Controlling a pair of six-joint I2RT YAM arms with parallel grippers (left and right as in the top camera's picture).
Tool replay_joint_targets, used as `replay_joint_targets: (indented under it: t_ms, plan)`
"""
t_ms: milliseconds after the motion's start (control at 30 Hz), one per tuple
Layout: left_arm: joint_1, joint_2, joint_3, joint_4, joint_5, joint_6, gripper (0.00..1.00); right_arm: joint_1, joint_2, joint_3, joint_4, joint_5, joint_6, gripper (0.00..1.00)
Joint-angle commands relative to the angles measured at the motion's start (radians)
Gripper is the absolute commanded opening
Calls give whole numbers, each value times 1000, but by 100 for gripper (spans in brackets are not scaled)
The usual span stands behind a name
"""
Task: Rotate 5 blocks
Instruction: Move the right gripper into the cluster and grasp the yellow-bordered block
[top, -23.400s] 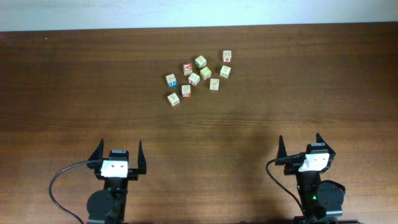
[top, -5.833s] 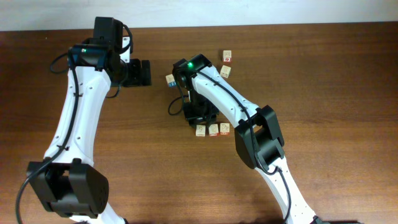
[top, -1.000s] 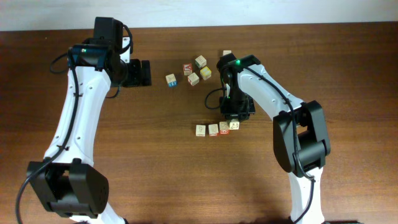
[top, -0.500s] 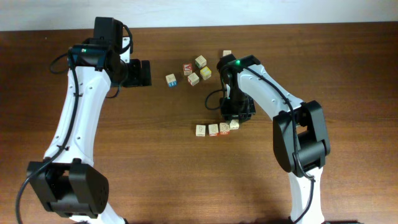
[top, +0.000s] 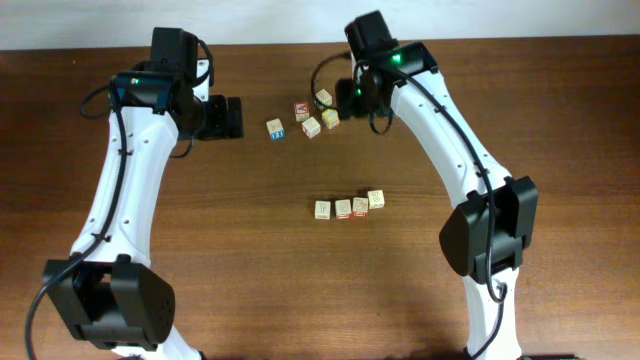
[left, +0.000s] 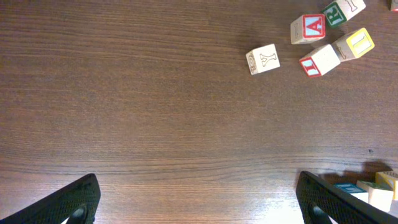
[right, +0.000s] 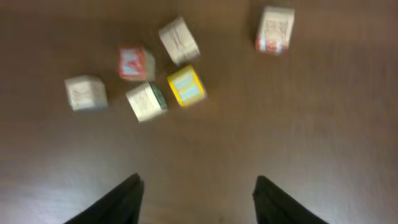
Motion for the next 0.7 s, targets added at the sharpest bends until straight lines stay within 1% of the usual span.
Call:
replay_joint_targets:
  t_ms: [0, 67, 167, 233, 333, 400, 467, 667]
  plan:
    - [0, 3, 22, -2, -8, -13, 99, -6, 5, 24, 85, -3, -33, 62]
    - [0, 3, 22, -2, -7, -13, 99, -5, 23, 24, 155, -1, -94, 64]
    - [1, 3, 22, -2, -7, -13, 99, -6, 79, 24, 209, 9, -196, 65]
    - [0, 3, 22, -2, -7, -13, 99, -6, 126, 24, 224, 5, -222, 65]
    - [0, 3, 22, -2, -7, -13, 99, -5, 205, 24, 263, -53, -277, 64]
    - [0, 3, 22, -2, -7, -13, 99, -3, 244, 24, 286, -58, -300, 61]
    - [0, 3, 22, -2, -7, -13, 99, -4, 273, 24, 298, -58, -303, 59]
    - [0, 3, 22, -2, -7, -13, 99, -3, 326, 22, 314, -59, -329, 59]
